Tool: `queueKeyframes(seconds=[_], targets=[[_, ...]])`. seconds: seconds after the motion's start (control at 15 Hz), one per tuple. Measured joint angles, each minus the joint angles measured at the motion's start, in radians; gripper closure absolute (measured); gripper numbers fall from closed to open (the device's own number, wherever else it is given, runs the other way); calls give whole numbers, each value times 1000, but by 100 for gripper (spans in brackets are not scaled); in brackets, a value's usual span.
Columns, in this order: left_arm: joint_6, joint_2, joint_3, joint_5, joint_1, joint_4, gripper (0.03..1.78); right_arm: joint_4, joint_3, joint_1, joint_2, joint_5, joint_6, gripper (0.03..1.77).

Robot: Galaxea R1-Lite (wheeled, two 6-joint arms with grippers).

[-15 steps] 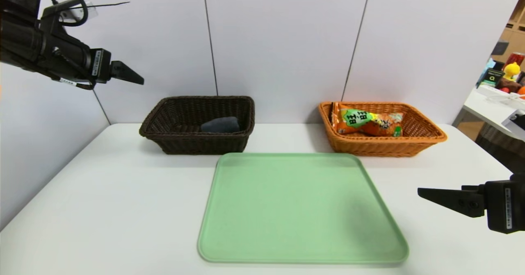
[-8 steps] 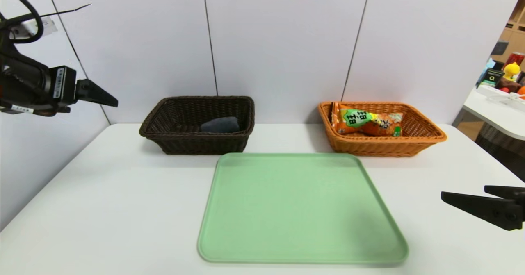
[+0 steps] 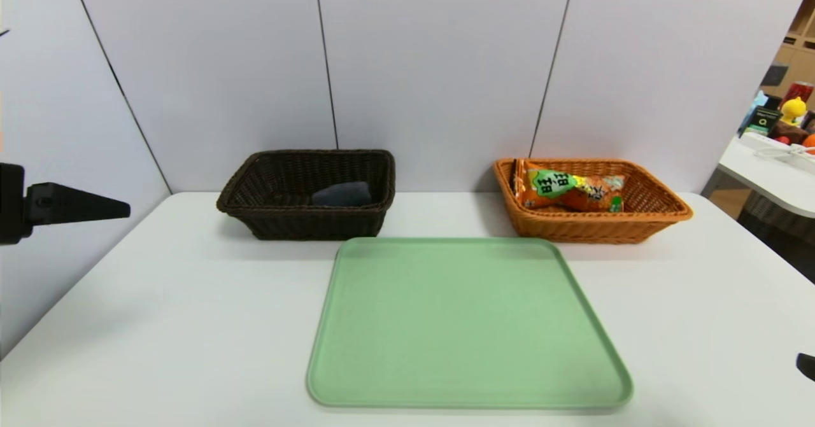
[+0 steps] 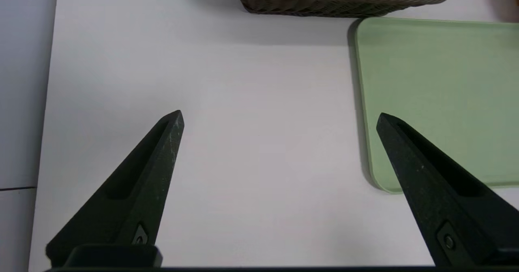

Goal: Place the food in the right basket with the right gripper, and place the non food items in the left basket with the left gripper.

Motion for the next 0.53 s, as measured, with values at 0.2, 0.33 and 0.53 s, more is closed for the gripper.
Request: queueKeyframes(seconds=[0.2, 0.33, 0.53], targets=[[13, -131, 118, 0, -2, -16, 12, 66, -4, -7, -84, -35, -10, 9], [27, -217, 204, 0, -3, -18, 12, 101, -3, -22, -133, -48, -16, 9], [36, -340, 310, 0, -3, -42, 12, 153, -3, -61, -208, -50, -31, 9]])
